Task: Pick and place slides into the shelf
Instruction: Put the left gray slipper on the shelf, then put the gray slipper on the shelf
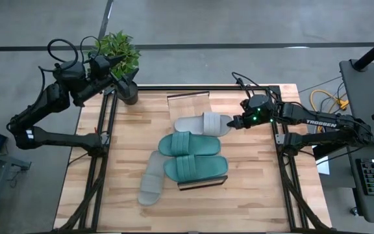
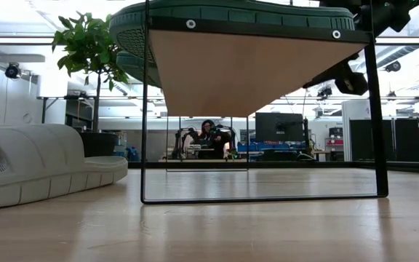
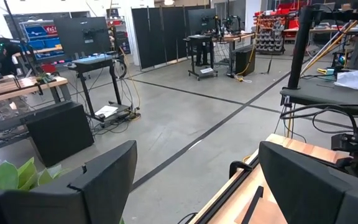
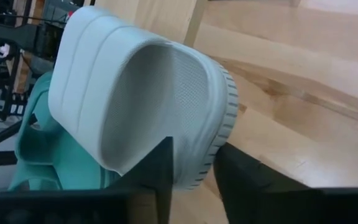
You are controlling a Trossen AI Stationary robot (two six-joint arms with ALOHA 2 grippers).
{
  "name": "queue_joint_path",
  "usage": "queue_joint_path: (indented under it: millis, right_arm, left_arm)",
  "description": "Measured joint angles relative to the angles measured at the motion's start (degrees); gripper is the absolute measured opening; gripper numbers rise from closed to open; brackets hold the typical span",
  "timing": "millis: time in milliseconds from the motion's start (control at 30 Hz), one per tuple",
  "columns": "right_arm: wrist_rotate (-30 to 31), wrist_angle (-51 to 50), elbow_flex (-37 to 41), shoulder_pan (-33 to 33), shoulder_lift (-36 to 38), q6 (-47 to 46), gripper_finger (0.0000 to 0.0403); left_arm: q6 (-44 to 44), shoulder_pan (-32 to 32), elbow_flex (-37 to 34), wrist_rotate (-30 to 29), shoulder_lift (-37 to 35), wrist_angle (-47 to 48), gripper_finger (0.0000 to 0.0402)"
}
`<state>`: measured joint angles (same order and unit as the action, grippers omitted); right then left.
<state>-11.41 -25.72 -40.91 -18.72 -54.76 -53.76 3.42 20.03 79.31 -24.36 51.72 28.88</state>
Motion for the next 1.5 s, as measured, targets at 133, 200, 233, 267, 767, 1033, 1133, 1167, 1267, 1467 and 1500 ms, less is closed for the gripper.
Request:
queue_joint_path:
  millis: [133,200,233,267,767,1033,1133,1167,1267,1467,1500]
  right_arm:
    - [0.0,-0.4,0.0,0.0,0.0,-0.3,0.0136]
    - [0.0,-0.8,0.0,0.0,0.0,-0.3,0.015]
    - [-0.1,-0.9,0.0,0.0,0.0,-0.1,0.0156]
    - [-0.3,-1.0,0.0,0.0,0.0,0.1,0.0162]
    - [-2.7,-2.4,0.0,0.0,1.1,5.4,0.0187]
    - [-2.4,-7.2,-0.1,0.0,2.5,7.7,0.0187]
    - [-2.2,-7.3,-0.1,-0.1,3.6,7.7,0.0187]
    - [-2.1,-7.3,-0.1,-0.1,4.2,7.7,0.0187]
    - [-2.1,-7.3,-0.1,-0.1,6.3,7.5,0.0185]
    - [-0.8,-7.1,-0.1,-0.1,12.5,7.0,0.0176]
    - [-0.1,-6.9,-0.1,-0.1,13.7,7.3,0.0175]
  left_arm:
    - [0.0,0.0,0.0,0.0,0.0,0.0,0.0322]
    - [0.0,0.0,0.0,0.0,0.0,0.0,0.0322]
    - [0.0,0.0,0.0,0.0,0.0,0.0,0.0322]
    - [0.0,0.0,0.0,0.0,0.0,0.0,0.0322]
    - [0.0,0.0,0.0,0.0,0.0,0.0,0.0322]
    - [0.0,0.0,0.0,0.0,0.0,-0.2,0.0322]
    - [0.0,0.0,0.0,0.0,0.0,-0.2,0.0322]
    - [0.0,0.0,0.0,0.0,0.0,-0.2,0.0322]
    - [0.0,0.0,0.0,0.5,0.0,0.4,0.0322]
    - [-0.2,0.0,0.0,8.4,-0.3,2.4,0.0322]
    - [-0.8,0.0,0.0,9.9,-0.3,2.6,0.0322]
